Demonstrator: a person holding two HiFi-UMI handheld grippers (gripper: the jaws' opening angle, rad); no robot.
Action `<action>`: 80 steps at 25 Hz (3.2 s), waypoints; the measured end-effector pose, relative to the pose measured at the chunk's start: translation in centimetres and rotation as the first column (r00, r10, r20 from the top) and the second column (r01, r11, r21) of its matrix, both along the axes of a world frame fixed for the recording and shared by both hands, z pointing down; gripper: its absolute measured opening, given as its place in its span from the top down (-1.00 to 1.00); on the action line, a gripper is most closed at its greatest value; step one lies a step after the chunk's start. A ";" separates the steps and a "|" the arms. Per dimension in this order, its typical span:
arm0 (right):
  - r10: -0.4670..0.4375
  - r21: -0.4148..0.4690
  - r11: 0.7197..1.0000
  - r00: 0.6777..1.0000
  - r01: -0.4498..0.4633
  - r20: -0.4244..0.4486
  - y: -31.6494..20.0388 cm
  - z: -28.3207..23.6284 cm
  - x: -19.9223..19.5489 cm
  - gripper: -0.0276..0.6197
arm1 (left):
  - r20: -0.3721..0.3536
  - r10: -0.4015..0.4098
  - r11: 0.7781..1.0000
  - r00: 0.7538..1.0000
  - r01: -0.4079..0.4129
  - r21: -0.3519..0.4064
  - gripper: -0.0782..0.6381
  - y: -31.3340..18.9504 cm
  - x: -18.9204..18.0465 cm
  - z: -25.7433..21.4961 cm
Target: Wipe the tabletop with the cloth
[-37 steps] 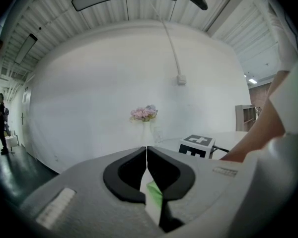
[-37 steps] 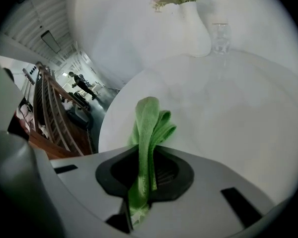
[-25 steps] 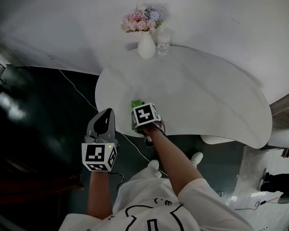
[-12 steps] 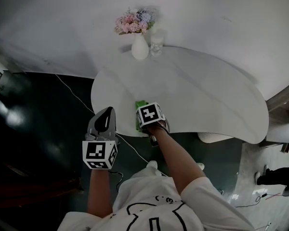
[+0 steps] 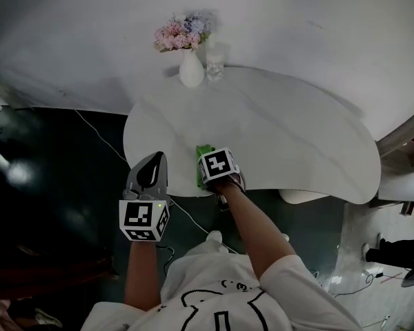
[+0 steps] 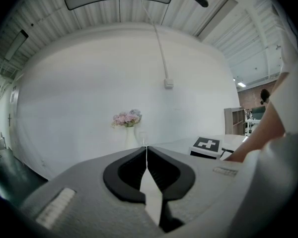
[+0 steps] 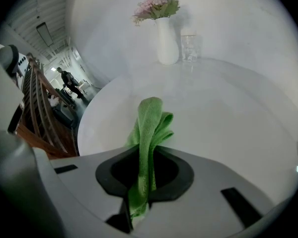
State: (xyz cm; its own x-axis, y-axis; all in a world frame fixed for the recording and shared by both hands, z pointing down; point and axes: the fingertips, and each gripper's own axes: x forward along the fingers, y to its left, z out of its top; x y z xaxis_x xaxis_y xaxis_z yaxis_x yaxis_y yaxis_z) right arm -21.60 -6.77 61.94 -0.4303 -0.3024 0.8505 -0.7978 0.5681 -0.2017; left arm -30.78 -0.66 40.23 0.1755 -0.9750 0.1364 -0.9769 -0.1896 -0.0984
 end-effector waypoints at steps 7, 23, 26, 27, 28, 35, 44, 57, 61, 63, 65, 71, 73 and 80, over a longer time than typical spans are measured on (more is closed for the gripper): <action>0.004 0.012 1.000 0.999 -0.003 -0.039 -0.8 0.0 3.2 0.77 | -0.017 -0.005 1.000 1.000 0.006 0.007 0.73 -0.6 1.7 -0.3; 0.050 -0.016 0.999 0.999 -0.050 -0.023 -2.0 -0.1 9.4 0.77 | -0.021 0.013 1.000 1.000 -0.014 -0.012 0.73 -2.7 7.1 -0.8; 0.054 -0.024 0.998 0.998 -0.054 -0.019 -2.1 -0.1 10.4 0.77 | -0.019 0.016 1.000 1.000 -0.017 -0.014 0.73 -3.1 8.1 -1.0; 0.055 -0.026 0.998 0.998 -0.055 -0.019 -2.1 -0.1 10.7 0.77 | -0.018 0.017 1.000 1.000 -0.017 -0.015 0.73 -3.2 8.4 -1.1; 0.056 -0.029 0.998 0.998 -0.057 -0.021 -2.2 -0.1 11.1 0.77 | -0.018 0.017 1.000 1.000 -0.017 -0.016 0.73 -3.3 8.7 -1.2; 0.067 -0.040 0.997 0.997 -0.068 -0.027 -2.6 0.0 13.1 0.77 | -0.016 0.008 0.999 1.000 -0.008 -0.031 0.73 -4.1 9.9 -1.4; 0.094 -0.034 0.995 0.995 -0.094 -0.022 -2.5 0.0 16.1 0.77 | -0.013 0.024 0.999 1.000 -0.025 -0.041 0.73 -4.6 12.8 -1.8; 0.092 -0.022 0.995 0.995 -0.093 -0.022 -2.3 0.0 20.7 0.77 | 0.005 0.054 0.998 0.999 -0.054 -0.036 0.73 -5.1 17.5 -2.5; 0.084 -0.011 0.996 0.996 -0.084 -0.033 -2.2 0.0 22.1 0.77 | 0.007 0.057 0.998 0.998 -0.056 -0.037 0.73 -5.1 18.7 -2.4; 0.085 -0.005 0.996 0.996 -0.086 -0.035 -2.2 0.1 23.0 0.77 | 0.006 0.059 0.998 0.998 -0.059 -0.037 0.73 -5.1 19.4 -2.3; 0.095 -0.010 0.995 0.995 -0.095 -0.035 -2.1 0.1 24.0 0.77 | 0.005 0.064 0.997 0.998 -0.064 -0.036 0.73 -5.2 20.2 -2.2; 0.108 0.010 0.994 0.993 -0.107 -0.038 -2.1 0.0 26.9 0.77 | 0.005 0.085 0.996 0.996 -0.084 -0.033 0.73 -5.2 22.8 -2.0; 0.113 0.010 0.994 0.993 -0.113 -0.032 -2.0 -0.1 27.6 0.77 | 0.004 0.089 0.996 0.996 -0.088 -0.033 0.73 -5.3 23.5 -2.0; 0.138 0.008 0.990 0.990 -0.138 -0.026 -2.3 0.1 30.4 0.77 | 0.012 0.112 0.993 0.994 -0.111 -0.030 0.73 -5.6 26.1 -2.0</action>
